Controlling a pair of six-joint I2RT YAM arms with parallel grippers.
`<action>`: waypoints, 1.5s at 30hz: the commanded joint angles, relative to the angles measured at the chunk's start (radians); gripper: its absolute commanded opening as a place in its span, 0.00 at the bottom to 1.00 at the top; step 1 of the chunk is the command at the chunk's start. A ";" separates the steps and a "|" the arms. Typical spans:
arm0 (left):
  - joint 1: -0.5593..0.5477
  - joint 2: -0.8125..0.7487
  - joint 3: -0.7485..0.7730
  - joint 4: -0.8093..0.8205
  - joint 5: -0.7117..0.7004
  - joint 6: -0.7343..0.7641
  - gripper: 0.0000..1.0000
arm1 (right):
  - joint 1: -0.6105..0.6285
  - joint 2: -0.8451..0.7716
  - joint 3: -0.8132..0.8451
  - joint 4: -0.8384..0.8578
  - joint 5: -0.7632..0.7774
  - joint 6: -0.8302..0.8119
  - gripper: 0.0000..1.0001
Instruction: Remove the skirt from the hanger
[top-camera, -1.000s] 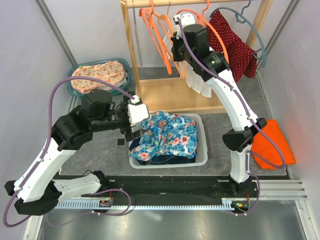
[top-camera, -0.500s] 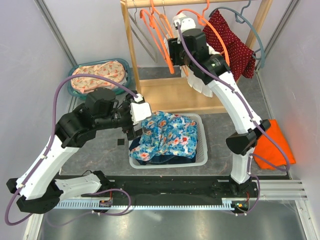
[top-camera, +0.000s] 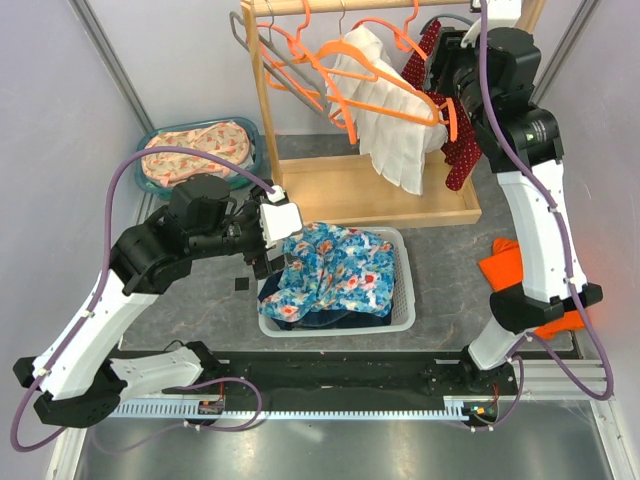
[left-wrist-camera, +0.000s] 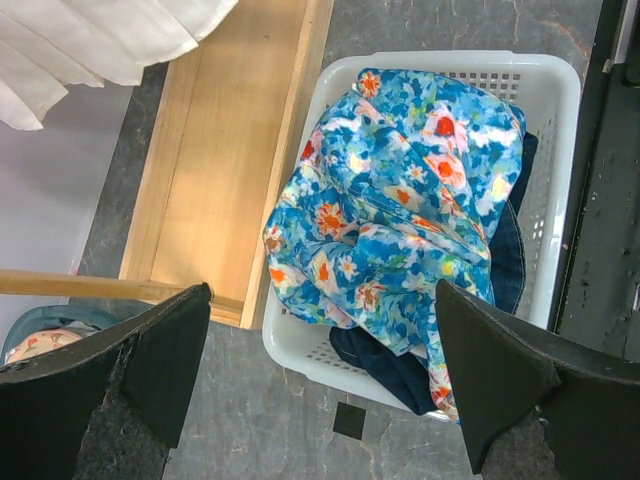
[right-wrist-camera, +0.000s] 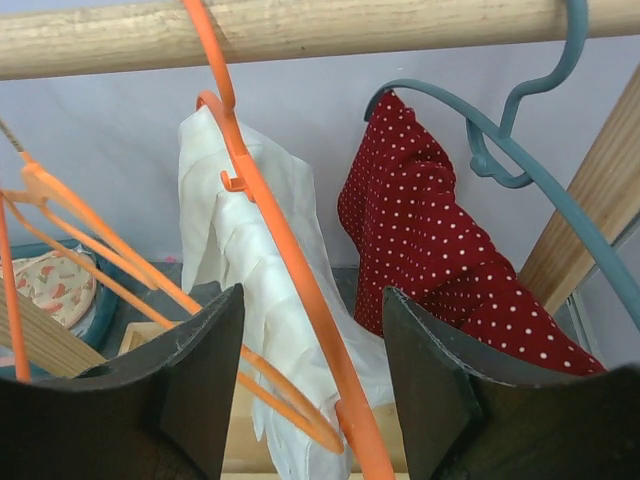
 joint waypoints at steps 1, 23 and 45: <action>0.004 -0.012 0.009 0.017 0.013 -0.035 1.00 | -0.019 0.055 0.004 0.027 -0.063 0.018 0.63; 0.004 -0.023 -0.031 0.014 0.013 -0.027 1.00 | -0.042 0.050 -0.019 0.148 -0.238 0.078 0.00; 0.013 -0.011 0.003 0.021 0.058 -0.058 1.00 | -0.042 -0.402 -0.445 0.219 -0.226 0.029 0.00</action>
